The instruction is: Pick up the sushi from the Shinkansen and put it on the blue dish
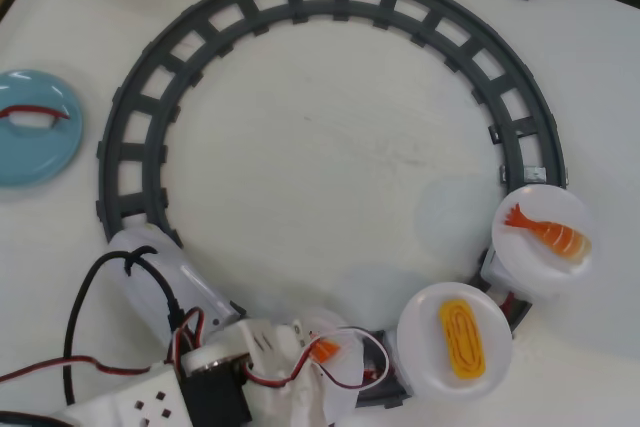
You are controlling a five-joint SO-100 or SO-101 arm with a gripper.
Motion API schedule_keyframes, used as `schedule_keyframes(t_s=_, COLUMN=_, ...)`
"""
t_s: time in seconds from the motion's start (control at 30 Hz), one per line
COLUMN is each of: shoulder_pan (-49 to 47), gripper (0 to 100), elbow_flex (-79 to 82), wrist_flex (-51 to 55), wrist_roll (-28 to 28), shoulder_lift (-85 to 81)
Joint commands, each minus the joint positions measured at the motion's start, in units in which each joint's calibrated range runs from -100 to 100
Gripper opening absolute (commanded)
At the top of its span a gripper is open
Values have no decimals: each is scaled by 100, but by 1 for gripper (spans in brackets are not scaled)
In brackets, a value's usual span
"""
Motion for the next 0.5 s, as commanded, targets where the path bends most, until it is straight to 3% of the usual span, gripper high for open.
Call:
schedule_keyframes(t_s=0.0, shoulder_pan=-333, gripper=8, elbow_flex=29, wrist_flex=-31, wrist_roll=-170, shoulder_lift=-1)
schedule_keyframes(t_s=0.47, shoulder_pan=-1653, gripper=3, elbow_flex=-594, wrist_flex=249, wrist_roll=-1038, shoulder_lift=-855)
